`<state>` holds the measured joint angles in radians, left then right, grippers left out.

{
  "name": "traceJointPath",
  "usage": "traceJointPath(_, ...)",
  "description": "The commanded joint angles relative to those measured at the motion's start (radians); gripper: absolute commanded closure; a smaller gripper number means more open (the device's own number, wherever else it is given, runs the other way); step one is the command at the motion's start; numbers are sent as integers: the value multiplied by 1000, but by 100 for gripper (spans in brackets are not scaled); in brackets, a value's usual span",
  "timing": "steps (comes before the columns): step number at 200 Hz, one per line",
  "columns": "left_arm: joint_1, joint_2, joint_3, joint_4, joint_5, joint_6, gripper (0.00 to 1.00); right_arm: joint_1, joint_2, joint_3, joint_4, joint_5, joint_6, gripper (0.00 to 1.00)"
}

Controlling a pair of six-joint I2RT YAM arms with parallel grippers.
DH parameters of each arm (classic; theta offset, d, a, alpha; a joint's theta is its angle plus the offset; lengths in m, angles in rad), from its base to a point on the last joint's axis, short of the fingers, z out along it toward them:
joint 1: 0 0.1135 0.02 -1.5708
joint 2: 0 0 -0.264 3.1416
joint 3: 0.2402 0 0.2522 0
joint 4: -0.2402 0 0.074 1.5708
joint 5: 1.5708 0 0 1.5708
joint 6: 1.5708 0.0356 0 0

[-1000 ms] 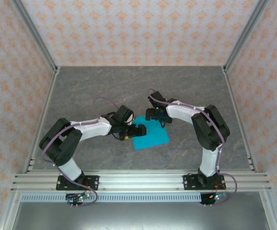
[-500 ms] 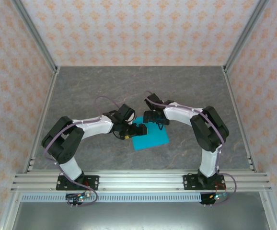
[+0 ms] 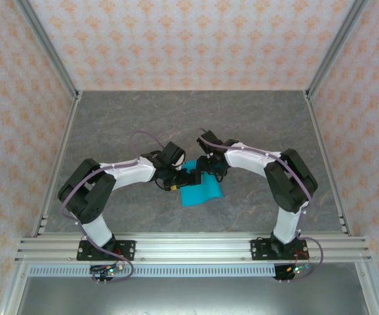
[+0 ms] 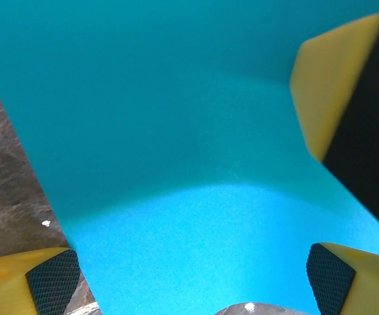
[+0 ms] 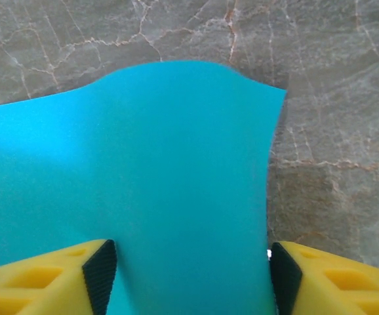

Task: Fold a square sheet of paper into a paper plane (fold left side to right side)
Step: Pick up the square sheet of paper from the center of the table.

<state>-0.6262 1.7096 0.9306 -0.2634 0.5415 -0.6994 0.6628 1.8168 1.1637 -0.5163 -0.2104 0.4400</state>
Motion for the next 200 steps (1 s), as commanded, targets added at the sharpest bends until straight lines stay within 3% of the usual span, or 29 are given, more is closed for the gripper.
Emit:
traceJointPath(1,-16,9,-21,53,-58,22,5,6,-40,-19,-35,2,-6,46)
traceJointPath(43,47,-160,-46,-5,-124,62,3,-14,-69,-53,30,-78,0,68)
traceJointPath(88,161,-307,-92,-31,-90,96,1,-83,-138,-146,167,-224,26,75)
traceJointPath(117,243,-375,-128,28,5,80,1,-147,-245,-220,274,-327,30,76)
traceJointPath(140,329,-442,-164,119,106,49,1,-236,-350,-300,417,-493,60,77)
traceJointPath(169,433,-506,-211,341,293,-55,0,-336,-483,-365,564,-677,93,77)
traceJointPath(200,457,-516,-168,468,412,-118,0,-385,-598,-326,615,-811,112,77)
